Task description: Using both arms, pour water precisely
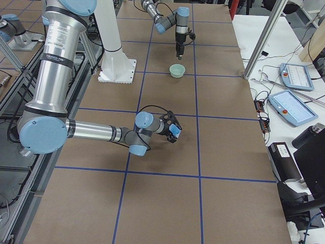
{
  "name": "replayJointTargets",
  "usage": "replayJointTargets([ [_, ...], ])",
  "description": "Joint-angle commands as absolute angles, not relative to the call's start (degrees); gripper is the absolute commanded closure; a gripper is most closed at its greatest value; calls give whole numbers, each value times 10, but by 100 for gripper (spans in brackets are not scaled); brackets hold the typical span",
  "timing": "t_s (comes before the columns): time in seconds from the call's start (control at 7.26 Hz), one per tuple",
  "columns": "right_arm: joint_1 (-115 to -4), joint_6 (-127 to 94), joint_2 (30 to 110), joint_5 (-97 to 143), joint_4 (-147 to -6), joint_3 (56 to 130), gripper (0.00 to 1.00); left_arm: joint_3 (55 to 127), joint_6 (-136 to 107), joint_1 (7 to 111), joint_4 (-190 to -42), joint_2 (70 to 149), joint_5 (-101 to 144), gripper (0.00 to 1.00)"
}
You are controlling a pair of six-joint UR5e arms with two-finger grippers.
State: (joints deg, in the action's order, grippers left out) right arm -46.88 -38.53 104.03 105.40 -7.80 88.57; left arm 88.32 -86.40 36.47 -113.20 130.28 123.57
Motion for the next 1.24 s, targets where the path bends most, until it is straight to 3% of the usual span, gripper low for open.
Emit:
replayJointTargets([
  [0.0, -467, -387, 1032, 1054, -76, 875, 2, 885, -864, 366, -1132, 1300, 1236, 28],
  [0.83, -462, -386, 1027, 1051, -58, 859, 7, 889, -864, 367, -1132, 1299, 1236, 28],
  [1.1, -455, -386, 1011, 1031, 15, 802, 7, 891, -864, 367, -1131, 1299, 1236, 28],
])
